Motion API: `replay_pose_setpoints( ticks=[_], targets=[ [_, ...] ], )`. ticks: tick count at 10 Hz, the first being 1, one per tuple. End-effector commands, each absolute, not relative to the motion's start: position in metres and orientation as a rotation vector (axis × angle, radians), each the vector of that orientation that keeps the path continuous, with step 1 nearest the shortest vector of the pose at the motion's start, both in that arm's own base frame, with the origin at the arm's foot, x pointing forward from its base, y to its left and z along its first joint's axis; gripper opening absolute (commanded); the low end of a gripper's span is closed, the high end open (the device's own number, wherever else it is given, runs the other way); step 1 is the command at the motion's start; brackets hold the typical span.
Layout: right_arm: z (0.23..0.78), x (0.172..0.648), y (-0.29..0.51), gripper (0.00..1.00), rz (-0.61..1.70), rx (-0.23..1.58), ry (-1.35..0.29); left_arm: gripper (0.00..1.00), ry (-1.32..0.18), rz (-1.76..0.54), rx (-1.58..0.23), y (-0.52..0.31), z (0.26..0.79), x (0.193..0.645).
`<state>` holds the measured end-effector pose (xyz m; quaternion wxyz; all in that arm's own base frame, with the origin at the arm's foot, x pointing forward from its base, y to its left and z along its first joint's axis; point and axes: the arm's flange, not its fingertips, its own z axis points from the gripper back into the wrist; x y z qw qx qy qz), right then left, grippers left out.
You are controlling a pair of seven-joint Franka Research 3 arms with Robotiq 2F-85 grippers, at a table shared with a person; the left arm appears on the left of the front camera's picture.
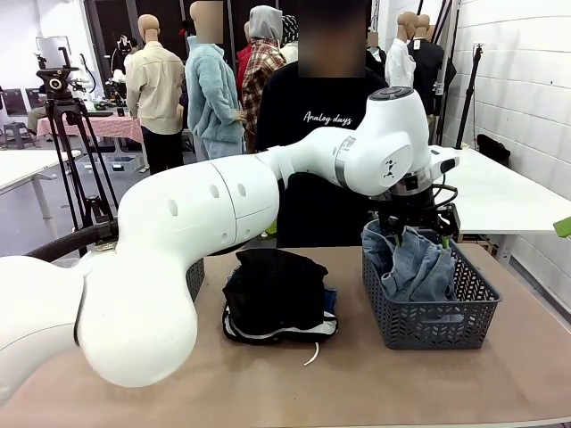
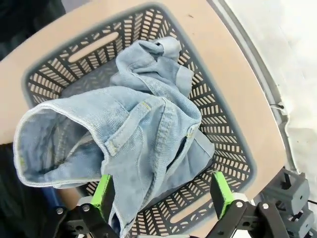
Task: Sort the tops and bottoms.
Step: Lift clothes from the center of the table with your right hand.
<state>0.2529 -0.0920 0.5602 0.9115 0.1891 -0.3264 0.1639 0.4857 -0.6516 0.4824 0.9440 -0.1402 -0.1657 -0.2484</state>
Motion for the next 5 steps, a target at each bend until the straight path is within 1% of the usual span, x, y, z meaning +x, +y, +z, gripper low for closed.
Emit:
replay_pose_setpoints(
  ticks=[1,2,3,4,5],
  targets=[
    [0.56,0.254,-0.091,1.0,0.348,0.406,-0.678,1.0,-0.434,-0.492,-0.168,-0.587,0.522,0.432],
    [0.56,0.254,-0.091,1.0,0.348,0.406,-0.678,1.0,-0.463,-0.475,-0.134,-0.55,0.535,0.414],
    [0.56,0.254,-0.091,1.0,0.348,0.406,-0.678,1.0,-0.462,-0.475,-0.088,-0.521,0.546,0.392],
    [0.56,0.254,-0.091,1.0,0.348,0.406,-0.678,1.0,-0.385,-0.52,-0.054,-0.496,0.553,0.368],
    [0.56,0.254,-0.091,1.0,0.348,0.406,-0.678,1.0,-0.236,-0.551,0.032,-0.472,0.554,0.344]
  ],
)
